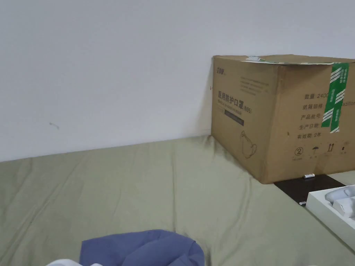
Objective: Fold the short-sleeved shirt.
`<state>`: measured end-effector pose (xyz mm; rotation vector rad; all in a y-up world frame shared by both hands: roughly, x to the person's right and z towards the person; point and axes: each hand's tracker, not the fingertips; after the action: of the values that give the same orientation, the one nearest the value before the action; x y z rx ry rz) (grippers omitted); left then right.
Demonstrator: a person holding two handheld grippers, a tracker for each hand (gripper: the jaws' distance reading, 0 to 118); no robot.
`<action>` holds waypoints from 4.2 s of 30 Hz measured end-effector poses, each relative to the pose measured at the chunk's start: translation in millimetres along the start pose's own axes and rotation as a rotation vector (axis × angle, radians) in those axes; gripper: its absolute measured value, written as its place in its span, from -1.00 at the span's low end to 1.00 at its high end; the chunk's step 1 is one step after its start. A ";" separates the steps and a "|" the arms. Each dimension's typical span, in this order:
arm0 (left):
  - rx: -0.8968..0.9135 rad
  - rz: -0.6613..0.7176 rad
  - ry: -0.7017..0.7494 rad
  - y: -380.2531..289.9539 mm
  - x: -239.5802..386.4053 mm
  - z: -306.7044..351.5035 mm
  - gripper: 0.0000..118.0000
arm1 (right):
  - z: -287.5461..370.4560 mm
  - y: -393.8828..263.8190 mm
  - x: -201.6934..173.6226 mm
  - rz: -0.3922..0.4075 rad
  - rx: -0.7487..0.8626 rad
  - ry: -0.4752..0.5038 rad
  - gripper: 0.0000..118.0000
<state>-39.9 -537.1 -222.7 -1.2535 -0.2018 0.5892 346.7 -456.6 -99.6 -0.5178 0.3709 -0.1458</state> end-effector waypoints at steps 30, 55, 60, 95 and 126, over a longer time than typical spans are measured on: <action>0.948 -0.111 0.421 -159.9 -10.2 212.3 -1.00 | 26.5 30.1 -63.3 0.039 0.365 0.038 -1.00; 0.418 -0.238 0.508 12.3 -107.1 17.7 0.02 | -44.1 -2.7 -33.7 -0.019 0.058 0.021 -1.00; 0.640 -0.037 0.130 -40.0 -102.4 65.0 -1.00 | -59.6 10.5 -39.4 -0.052 0.085 0.291 -1.00; 0.970 -0.212 0.092 -103.4 -68.9 97.9 -1.00 | -410.8 137.4 -86.5 0.224 -0.704 0.153 -0.96; 1.097 -0.219 0.228 8.7 9.4 417.3 -1.00 | -46.6 402.1 -8.7 0.024 -0.039 0.121 -0.96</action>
<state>-224.5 -183.3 -100.0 -0.2171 0.1716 0.2718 338.1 -129.8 -338.6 -0.5443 0.4987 -0.1470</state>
